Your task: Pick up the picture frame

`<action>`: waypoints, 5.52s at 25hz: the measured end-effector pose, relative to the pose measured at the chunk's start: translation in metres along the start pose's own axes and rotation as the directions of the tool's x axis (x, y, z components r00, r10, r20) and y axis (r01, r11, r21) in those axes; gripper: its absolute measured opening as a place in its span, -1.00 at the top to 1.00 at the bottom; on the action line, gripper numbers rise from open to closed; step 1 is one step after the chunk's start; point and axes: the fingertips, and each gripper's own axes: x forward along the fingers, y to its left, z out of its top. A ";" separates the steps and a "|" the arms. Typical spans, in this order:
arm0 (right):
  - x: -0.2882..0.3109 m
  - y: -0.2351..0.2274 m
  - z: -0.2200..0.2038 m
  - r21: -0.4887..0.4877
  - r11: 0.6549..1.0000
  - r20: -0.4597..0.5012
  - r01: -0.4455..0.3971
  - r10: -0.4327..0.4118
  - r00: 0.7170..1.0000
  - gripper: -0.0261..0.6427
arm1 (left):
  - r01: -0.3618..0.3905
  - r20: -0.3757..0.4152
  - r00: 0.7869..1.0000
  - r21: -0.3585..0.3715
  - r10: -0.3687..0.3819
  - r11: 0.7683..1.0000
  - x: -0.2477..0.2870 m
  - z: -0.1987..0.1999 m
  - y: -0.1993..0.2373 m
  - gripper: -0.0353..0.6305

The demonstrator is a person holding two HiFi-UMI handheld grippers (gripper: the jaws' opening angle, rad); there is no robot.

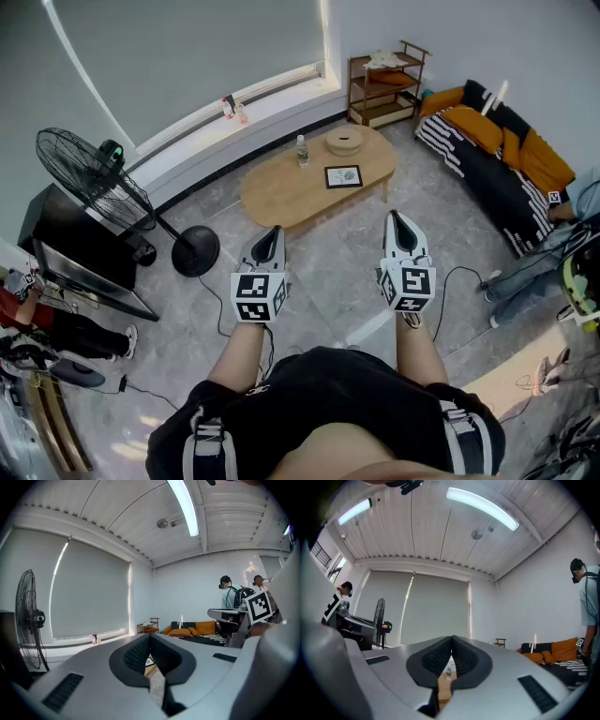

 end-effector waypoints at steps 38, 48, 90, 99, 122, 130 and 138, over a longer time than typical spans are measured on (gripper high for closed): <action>0.011 -0.100 -0.034 0.031 0.995 0.003 -0.100 0.100 0.995 0.88 | -0.027 -0.018 0.999 -0.023 0.027 0.999 0.077 -0.022 -0.105 0.83; 0.136 -0.142 -0.052 -0.002 0.999 -0.015 -0.053 0.053 0.999 0.88 | 0.004 -0.008 1.000 -0.047 -0.005 0.999 0.215 -0.014 -0.055 0.83; 0.645 -0.189 -0.127 -0.010 0.999 -0.088 -0.049 0.048 0.995 0.88 | 0.046 -0.035 0.998 -0.033 -0.047 0.998 0.655 0.018 0.199 0.83; 0.775 -0.276 -0.133 -0.004 0.995 -0.113 -0.103 0.102 0.988 0.88 | 0.014 -0.054 0.998 -0.052 -0.017 0.999 0.803 0.052 0.200 0.83; 0.946 -0.309 -0.158 0.035 0.975 -0.150 -0.219 0.222 0.963 0.88 | -0.032 -0.134 0.991 -0.069 0.023 0.997 0.963 0.069 0.275 0.83; 0.962 -0.297 -0.197 0.042 0.982 -0.265 -0.183 0.187 0.946 0.87 | 0.005 -0.233 0.972 -0.131 -0.035 0.991 0.976 0.021 0.301 0.83; 0.948 -0.296 -0.288 0.128 0.975 -0.450 -0.182 0.221 0.865 0.67 | 0.025 -0.336 0.930 -0.343 -0.147 0.939 0.989 -0.054 0.296 0.82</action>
